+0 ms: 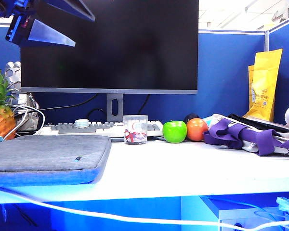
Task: Rotate the Rubik's Cube so that its red face is facing towards you.
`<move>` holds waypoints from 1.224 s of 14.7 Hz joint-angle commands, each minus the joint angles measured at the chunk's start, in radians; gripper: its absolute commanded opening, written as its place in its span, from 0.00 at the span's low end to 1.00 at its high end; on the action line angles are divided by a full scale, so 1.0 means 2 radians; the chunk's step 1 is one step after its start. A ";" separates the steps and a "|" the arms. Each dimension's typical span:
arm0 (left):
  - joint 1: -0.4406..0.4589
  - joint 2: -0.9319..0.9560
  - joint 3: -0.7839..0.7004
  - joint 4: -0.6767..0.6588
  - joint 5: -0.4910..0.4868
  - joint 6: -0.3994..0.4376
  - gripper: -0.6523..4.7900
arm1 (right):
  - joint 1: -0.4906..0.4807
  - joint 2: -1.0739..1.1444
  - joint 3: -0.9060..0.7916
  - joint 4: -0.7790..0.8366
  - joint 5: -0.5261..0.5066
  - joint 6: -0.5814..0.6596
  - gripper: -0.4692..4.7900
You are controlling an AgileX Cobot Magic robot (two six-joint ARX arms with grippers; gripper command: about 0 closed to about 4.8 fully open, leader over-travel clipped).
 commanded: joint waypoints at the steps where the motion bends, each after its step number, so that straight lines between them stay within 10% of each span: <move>1: 0.000 -0.003 0.001 0.006 0.004 -0.002 0.85 | -0.002 -0.059 -0.234 0.216 0.012 0.047 0.36; 4: 0.000 -0.003 0.001 0.006 0.004 -0.004 0.85 | -0.002 -0.012 -0.440 0.508 0.024 0.071 0.34; 9: 0.000 -0.004 0.001 0.006 0.002 -0.004 0.85 | -0.003 0.207 -0.469 0.714 0.017 0.076 0.31; 18: 0.000 -0.004 0.001 0.006 -0.007 -0.001 0.85 | -0.011 0.376 -0.415 0.765 0.018 0.120 0.30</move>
